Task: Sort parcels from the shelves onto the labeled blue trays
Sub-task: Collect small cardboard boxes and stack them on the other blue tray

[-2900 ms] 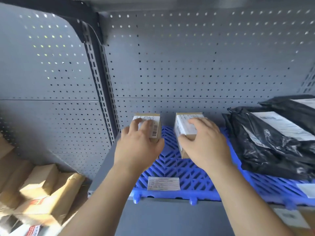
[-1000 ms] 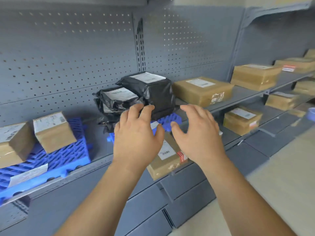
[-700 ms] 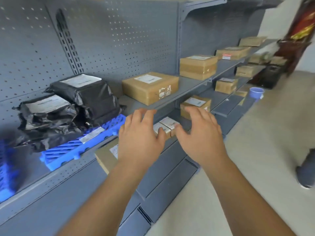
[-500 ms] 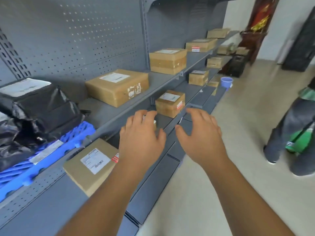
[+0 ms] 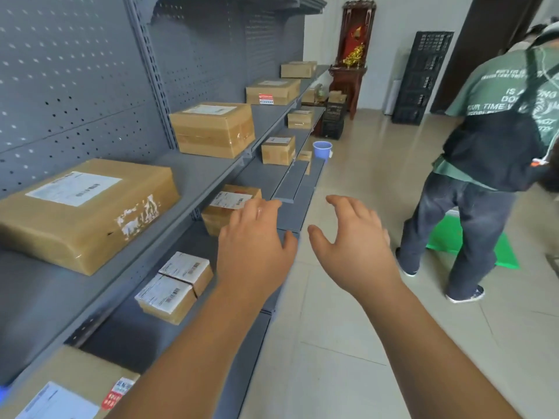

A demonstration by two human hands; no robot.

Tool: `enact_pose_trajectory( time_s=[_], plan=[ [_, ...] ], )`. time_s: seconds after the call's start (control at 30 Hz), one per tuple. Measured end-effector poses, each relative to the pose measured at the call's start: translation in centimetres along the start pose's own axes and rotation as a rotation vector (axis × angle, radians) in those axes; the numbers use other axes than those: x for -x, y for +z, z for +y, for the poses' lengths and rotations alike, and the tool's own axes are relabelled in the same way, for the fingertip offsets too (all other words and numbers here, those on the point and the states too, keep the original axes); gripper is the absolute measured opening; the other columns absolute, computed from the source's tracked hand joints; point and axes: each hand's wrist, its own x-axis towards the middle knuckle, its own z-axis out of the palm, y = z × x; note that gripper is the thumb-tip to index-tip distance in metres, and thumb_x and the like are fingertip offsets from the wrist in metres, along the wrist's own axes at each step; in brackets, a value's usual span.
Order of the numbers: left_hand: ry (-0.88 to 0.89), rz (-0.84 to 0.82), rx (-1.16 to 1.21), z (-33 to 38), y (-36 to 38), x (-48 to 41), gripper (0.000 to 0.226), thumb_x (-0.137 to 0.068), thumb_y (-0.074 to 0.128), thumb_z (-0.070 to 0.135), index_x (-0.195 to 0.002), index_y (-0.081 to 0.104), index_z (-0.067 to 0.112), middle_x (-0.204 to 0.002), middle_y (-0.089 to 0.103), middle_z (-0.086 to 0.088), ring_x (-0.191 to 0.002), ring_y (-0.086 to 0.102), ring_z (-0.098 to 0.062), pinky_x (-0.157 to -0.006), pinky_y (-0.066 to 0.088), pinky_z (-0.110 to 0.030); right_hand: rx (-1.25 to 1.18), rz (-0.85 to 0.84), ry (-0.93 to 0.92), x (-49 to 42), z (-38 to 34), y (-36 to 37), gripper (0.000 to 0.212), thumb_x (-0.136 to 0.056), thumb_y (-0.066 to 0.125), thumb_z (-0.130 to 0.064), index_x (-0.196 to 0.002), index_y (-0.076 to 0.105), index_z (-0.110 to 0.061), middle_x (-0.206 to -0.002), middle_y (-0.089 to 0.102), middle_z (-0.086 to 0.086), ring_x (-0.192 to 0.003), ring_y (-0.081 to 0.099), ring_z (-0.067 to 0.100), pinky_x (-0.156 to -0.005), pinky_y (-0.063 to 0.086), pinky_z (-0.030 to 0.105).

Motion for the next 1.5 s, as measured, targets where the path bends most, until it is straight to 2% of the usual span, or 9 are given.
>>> enact_pose_trajectory(
  time_s=[0.07, 0.27, 0.57, 0.77, 0.93, 1.03, 1.17, 1.3, 1.5],
  plan=[
    [0.028, -0.005, 0.021, -0.2, 1.5, -1.8, 0.043, -0.091, 0.058, 0.039, -0.131, 0.054, 0.025, -0.131, 0.055, 0.001, -0.12, 0.051, -0.026, -0.088, 0.044, -0.042, 0.019, 0.0, 0.031, -1.4, 0.7, 0.7, 0.057, -0.094, 0.056, -0.048, -0.146, 0.043, -0.029, -0.151, 0.044, -0.008, -0.137, 0.037, 0.021, -0.109, 0.031, 0.041],
    [0.045, -0.078, 0.059, 0.3, 5.5, -6.1, 0.051, -0.092, 0.057, 0.041, -0.141, 0.05, 0.027, -0.142, 0.052, 0.0, -0.131, 0.047, -0.025, -0.105, 0.043, -0.049, 0.026, 0.003, 0.086, -5.9, 3.2, 2.4, 0.057, -0.093, 0.057, -0.047, -0.145, 0.043, -0.029, -0.149, 0.045, -0.007, -0.137, 0.038, 0.022, -0.109, 0.032, 0.044],
    [-0.027, -0.069, -0.008, 1.3, 11.0, -13.8, 0.048, -0.094, 0.058, 0.041, -0.139, 0.049, 0.026, -0.138, 0.051, 0.003, -0.123, 0.049, -0.023, -0.095, 0.041, -0.039, -0.012, -0.07, -0.013, -16.1, 6.7, 5.4, 0.057, -0.094, 0.056, -0.048, -0.146, 0.043, -0.027, -0.15, 0.045, -0.005, -0.139, 0.037, 0.021, -0.112, 0.031, 0.044],
    [-0.184, -0.069, -0.078, 2.1, 13.7, -18.3, 0.042, -0.093, 0.058, 0.04, -0.133, 0.052, 0.028, -0.132, 0.054, 0.003, -0.116, 0.053, -0.026, -0.09, 0.047, -0.043, -0.065, -0.163, -0.17, -23.1, 8.2, 7.0, 0.057, -0.095, 0.058, -0.045, -0.146, 0.044, -0.025, -0.147, 0.048, -0.003, -0.135, 0.042, 0.023, -0.108, 0.037, 0.044],
    [-0.37, -0.085, -0.165, 1.1, 14.9, -19.0, 0.047, -0.094, 0.057, 0.042, -0.138, 0.051, 0.028, -0.139, 0.053, 0.0, -0.125, 0.051, -0.028, -0.095, 0.045, -0.046, -0.125, -0.284, -0.292, -26.4, 7.9, 10.0, 0.057, -0.094, 0.058, -0.046, -0.144, 0.046, -0.023, -0.146, 0.049, -0.002, -0.135, 0.042, 0.024, -0.107, 0.041, 0.047],
    [-0.495, -0.108, -0.21, -0.4, 15.1, -18.2, 0.049, -0.096, 0.053, 0.045, -0.141, 0.046, 0.029, -0.145, 0.047, 0.001, -0.13, 0.046, -0.025, -0.101, 0.042, -0.046, -0.158, -0.364, -0.377, -26.9, 6.6, 12.5, 0.051, -0.093, 0.06, -0.043, -0.139, 0.049, -0.023, -0.139, 0.053, -0.001, -0.128, 0.045, 0.023, -0.102, 0.044, 0.045],
    [-0.635, -0.108, -0.235, -3.6, 14.4, -16.3, 0.053, -0.096, 0.052, 0.045, -0.145, 0.043, 0.029, -0.15, 0.043, 0.002, -0.134, 0.043, -0.025, -0.109, 0.039, -0.044, -0.161, -0.481, -0.496, -26.7, 3.2, 15.9, 0.054, -0.093, 0.057, -0.043, -0.141, 0.048, -0.02, -0.14, 0.053, 0.002, -0.126, 0.045, 0.026, -0.1, 0.044, 0.044],
    [-0.743, -0.098, -0.262, -7.2, 13.4, -14.2, 0.052, -0.096, 0.051, 0.044, -0.146, 0.044, 0.028, -0.148, 0.042, 0.004, -0.132, 0.044, -0.025, -0.106, 0.037, -0.041, -0.176, -0.561, -0.586, -25.6, -0.5, 19.0, 0.054, -0.095, 0.058, -0.041, -0.142, 0.048, -0.017, -0.14, 0.053, 0.006, -0.127, 0.045, 0.028, -0.102, 0.041, 0.043],
    [-0.887, -0.167, -0.305, -12.0, 12.5, -10.8, 0.054, -0.097, 0.05, 0.044, -0.148, 0.041, 0.03, -0.149, 0.042, 0.002, -0.135, 0.043, -0.026, -0.106, 0.036, -0.042, -0.161, -0.661, -0.662, -23.6, -4.5, 24.0, 0.057, -0.095, 0.057, -0.044, -0.144, 0.047, -0.017, -0.142, 0.054, 0.007, -0.131, 0.043, 0.03, -0.106, 0.041, 0.046]
  ],
)
